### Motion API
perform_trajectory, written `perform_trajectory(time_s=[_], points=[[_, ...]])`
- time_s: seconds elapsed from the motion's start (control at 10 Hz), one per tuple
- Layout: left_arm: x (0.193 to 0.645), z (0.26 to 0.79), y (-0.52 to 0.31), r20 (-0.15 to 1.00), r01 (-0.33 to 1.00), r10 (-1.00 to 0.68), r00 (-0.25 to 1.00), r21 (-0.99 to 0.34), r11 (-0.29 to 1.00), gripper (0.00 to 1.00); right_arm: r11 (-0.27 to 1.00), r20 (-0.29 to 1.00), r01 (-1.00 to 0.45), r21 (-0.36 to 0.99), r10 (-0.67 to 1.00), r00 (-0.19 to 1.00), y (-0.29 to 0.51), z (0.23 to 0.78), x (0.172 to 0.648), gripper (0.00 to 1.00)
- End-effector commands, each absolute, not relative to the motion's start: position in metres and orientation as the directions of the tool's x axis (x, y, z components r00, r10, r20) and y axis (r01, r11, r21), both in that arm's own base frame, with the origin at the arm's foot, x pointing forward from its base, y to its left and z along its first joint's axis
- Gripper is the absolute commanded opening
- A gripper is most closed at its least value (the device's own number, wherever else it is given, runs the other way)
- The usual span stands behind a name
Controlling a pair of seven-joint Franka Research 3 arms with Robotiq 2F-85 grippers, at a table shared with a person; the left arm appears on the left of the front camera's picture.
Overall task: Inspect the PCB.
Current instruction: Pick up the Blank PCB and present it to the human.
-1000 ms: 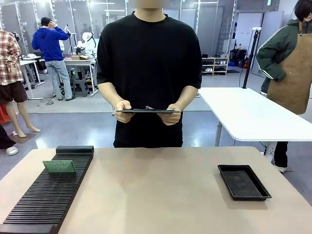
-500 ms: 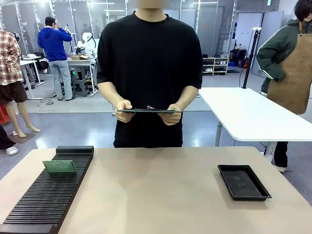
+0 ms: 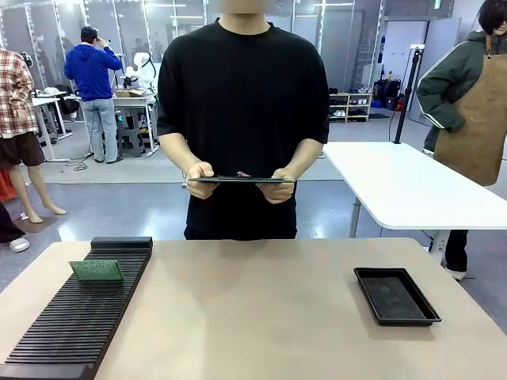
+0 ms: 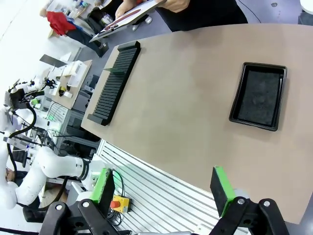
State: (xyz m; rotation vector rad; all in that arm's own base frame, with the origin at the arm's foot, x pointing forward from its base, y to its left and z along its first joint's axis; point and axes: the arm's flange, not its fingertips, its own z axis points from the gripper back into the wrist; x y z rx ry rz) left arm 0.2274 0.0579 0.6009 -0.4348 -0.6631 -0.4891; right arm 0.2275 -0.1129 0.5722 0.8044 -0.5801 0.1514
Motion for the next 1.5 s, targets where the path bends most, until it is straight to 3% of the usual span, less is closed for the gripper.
perform_trajectory(time_s=[0.0,0.1,0.3,0.4,0.6,1.4], points=[[0.242,0.609,0.026,0.587,0.624,-0.604,0.539,0.203,0.755,1.00,0.684,0.557,-0.364,0.632,-0.075,0.827,-0.113,0.572,0.228,1.00],[0.256,0.604,0.010,0.490,0.660,-0.727,0.480,0.345,0.668,1.00,0.684,0.557,-0.364,0.632,-0.075,0.827,-0.113,0.572,0.228,1.00],[0.287,0.589,-0.024,0.335,0.767,-0.890,0.310,0.465,0.442,1.00,0.684,0.557,-0.364,0.632,-0.075,0.827,-0.113,0.572,0.228,1.00],[0.300,0.579,-0.042,0.253,0.745,-0.927,0.278,0.552,0.374,1.00,0.684,0.557,-0.364,0.632,-0.075,0.827,-0.113,0.572,0.228,1.00],[0.323,0.544,-0.068,0.072,0.821,-0.986,0.154,0.546,0.168,1.00,0.684,0.557,-0.364,0.632,-0.075,0.827,-0.113,0.572,0.228,1.00],[0.333,0.538,-0.087,0.054,0.854,-0.989,0.135,0.500,0.144,1.00,0.684,0.557,-0.364,0.632,-0.075,0.827,-0.113,0.572,0.228,1.00]])
